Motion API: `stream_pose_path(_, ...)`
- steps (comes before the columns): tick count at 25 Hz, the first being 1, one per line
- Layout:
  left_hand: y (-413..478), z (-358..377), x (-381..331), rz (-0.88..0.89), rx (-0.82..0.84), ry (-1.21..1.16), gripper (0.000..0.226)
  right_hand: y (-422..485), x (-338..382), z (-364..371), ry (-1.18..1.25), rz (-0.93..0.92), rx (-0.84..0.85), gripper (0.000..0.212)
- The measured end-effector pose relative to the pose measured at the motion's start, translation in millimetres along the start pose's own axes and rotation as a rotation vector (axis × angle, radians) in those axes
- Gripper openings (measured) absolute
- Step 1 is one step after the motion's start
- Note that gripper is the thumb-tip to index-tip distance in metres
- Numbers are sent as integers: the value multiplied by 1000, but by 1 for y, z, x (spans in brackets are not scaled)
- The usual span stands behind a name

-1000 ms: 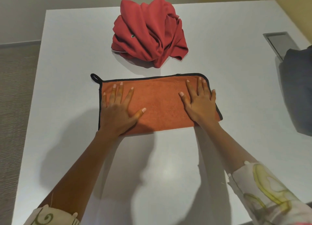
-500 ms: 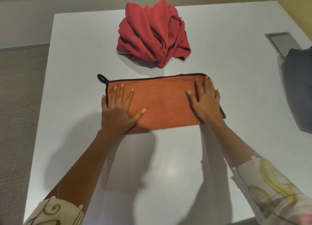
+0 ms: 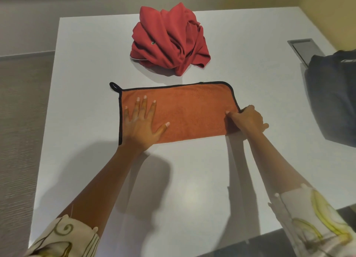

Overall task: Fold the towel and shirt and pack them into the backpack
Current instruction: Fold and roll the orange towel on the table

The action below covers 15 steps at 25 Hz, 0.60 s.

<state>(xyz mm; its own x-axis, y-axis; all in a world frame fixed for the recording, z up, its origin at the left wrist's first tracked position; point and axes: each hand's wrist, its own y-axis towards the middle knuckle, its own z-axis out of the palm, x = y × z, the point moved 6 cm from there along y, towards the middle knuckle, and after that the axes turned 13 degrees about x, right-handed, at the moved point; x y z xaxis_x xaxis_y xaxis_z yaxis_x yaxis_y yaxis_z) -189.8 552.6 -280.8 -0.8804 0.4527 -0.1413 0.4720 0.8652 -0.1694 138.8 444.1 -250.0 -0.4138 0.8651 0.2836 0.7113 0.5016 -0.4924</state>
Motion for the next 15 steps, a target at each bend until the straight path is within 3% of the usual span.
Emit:
stream_pose_path(5,-3,6,-2,5,8,7,86,-3,7,1,93,26,100,38)
stream_pose_path(9,-3,7,-2,2,48,12,86,-15,24,-1,236,-91,76,21)
stream_pose_path(12,-1,1,-1,6,43,-103,83,-34,45,0,393,-222,89,22)
stream_pose_path(15,-2,-21,-3,58,-79,-441,68,-63,78,7,502,-355,97,41)
